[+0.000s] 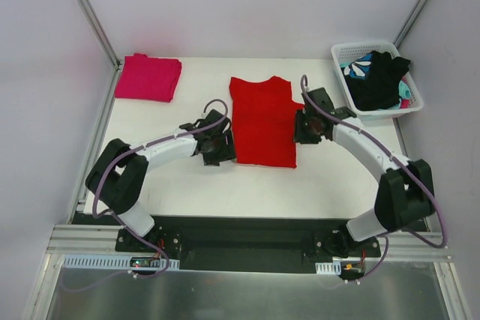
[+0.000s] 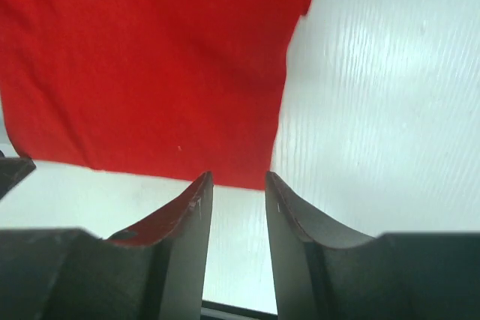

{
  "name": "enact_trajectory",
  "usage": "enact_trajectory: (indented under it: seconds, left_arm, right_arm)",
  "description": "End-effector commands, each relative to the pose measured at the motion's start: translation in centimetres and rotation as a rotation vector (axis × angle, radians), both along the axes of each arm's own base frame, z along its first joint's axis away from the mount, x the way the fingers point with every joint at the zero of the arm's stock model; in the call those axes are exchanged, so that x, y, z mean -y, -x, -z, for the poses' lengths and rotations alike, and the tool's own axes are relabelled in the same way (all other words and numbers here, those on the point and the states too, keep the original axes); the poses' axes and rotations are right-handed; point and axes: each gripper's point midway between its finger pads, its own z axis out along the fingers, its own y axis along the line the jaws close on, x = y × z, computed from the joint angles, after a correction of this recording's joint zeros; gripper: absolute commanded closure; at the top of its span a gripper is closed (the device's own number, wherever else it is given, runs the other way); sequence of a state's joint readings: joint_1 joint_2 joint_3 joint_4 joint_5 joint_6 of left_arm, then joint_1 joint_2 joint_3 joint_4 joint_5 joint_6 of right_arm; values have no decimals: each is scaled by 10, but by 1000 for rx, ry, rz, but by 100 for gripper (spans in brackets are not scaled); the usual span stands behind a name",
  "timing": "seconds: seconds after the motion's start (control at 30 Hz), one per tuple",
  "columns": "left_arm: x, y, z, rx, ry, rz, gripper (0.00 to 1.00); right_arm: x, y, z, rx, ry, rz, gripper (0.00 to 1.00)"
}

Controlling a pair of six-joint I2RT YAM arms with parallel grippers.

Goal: Fold and stack the t-shirts

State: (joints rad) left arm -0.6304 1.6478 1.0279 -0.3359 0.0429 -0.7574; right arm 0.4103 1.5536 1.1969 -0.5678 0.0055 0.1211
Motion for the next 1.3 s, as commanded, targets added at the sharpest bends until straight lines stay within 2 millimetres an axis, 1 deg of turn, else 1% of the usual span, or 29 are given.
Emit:
enact_trajectory:
  seconds: [0.0, 0.03, 0.1, 0.13, 0.17, 0.23, 0.27, 0.3, 0.43, 0.53, 0.63, 0.7, 0.73, 0.77, 0.8, 0.83, 0.87, 0.93, 1.0, 1.03, 1.2, 1.23, 1.27]
  left_arm:
    - [14, 10, -17, 66, 129, 39, 38]
    - [14, 12, -16, 67, 132, 39, 38]
    - [11, 18, -15, 71, 129, 37, 38]
    - [9, 19, -14, 74, 126, 34, 38]
    - [7, 20, -14, 84, 121, 29, 38]
    - [5, 19, -17, 100, 120, 26, 38]
    - [3, 19, -18, 105, 116, 22, 38]
    - [3, 17, -19, 113, 118, 18, 38]
    - [4, 11, -29, 155, 129, 11, 38]
    - [4, 4, -29, 177, 135, 8, 37]
    - [5, 2, -18, 143, 152, 10, 37]
    - [5, -4, -15, 147, 165, 7, 38]
    - [5, -5, -12, 139, 167, 10, 38]
    - [6, -9, -13, 155, 177, 12, 38]
    - [8, -11, -13, 160, 184, 16, 38]
    - [8, -12, -12, 159, 192, 17, 38]
    - [8, -14, -11, 162, 199, 17, 38]
    - [9, -19, -9, 169, 211, 14, 39]
    - [9, -22, -7, 167, 217, 13, 39]
    - [8, -22, -2, 159, 211, 10, 39]
    - [11, -22, 11, 130, 227, 8, 40]
    - [11, -19, 17, 117, 223, 6, 40]
    - [11, -18, 19, 110, 228, 0, 40]
  right_arm:
    - [9, 39, 14, -17, -57, 33, 62]
    - [12, 44, 11, 3, -64, 37, 62]
    - [17, 50, 16, 6, -54, 45, 62]
    - [20, 56, 22, -8, -48, 47, 62]
    - [21, 58, 20, 1, -51, 47, 62]
    - [24, 63, 23, -4, -43, 51, 63]
    - [24, 62, 21, 4, -46, 51, 64]
    - [29, 61, 20, 14, -23, 68, 64]
    - [32, 61, 18, 24, -16, 73, 64]
    - [33, 59, 18, 36, -19, 74, 64]
    - [31, 56, 24, 38, -41, 76, 64]
    - [32, 54, 30, 36, -46, 86, 63]
    - [27, 56, 33, 19, -72, 68, 63]
    - [27, 55, 34, 20, -82, 73, 62]
    - [23, 52, 34, 30, -110, 65, 62]
    - [23, 54, 39, 22, -118, 65, 62]
    - [21, 50, 39, 32, -146, 65, 62]
    - [21, 51, 44, 21, -162, 69, 62]
    - [23, 48, 46, 24, -176, 80, 62]
    - [25, 48, 48, 22, -176, 82, 62]
    - [34, 46, 54, 7, -194, 109, 62]
    - [34, 47, 56, 3, -197, 112, 62]
    - [36, 46, 56, 1, -201, 118, 62]
